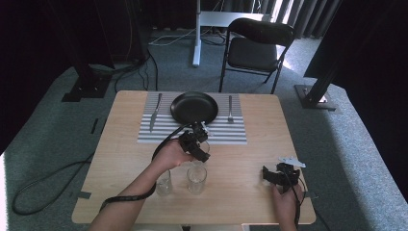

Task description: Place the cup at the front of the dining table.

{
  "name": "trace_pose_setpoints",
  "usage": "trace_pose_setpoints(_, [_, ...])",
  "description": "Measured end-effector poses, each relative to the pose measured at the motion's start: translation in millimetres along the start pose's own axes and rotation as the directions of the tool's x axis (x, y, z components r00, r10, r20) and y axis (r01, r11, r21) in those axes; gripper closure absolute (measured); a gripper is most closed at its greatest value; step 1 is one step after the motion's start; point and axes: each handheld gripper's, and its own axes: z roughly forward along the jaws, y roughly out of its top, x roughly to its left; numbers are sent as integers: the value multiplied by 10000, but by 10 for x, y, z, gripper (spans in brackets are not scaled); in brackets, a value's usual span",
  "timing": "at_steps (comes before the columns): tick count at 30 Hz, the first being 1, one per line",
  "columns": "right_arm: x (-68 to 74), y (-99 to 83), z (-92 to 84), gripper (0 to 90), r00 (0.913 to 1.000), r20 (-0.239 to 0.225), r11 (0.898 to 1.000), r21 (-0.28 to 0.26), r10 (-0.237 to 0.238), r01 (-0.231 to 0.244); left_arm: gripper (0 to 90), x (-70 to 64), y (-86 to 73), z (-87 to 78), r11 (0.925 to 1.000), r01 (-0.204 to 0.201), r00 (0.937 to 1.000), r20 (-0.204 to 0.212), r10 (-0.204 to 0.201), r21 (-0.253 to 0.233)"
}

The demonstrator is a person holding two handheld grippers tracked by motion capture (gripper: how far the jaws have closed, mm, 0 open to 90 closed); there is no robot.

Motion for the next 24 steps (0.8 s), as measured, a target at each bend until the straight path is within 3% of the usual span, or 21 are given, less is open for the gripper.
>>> trace_pose_setpoints(12, [0,0,0,123,10000,-5,10000,0,-7,7,288,168,-175,-114,9993,385,9989,-277,-384,14])
trace_pose_setpoints(24, [0,0,0,123,10000,-3,10000,-1,-10,10,288,381,-430,-219,9947,1012,9930,-623,-999,190])
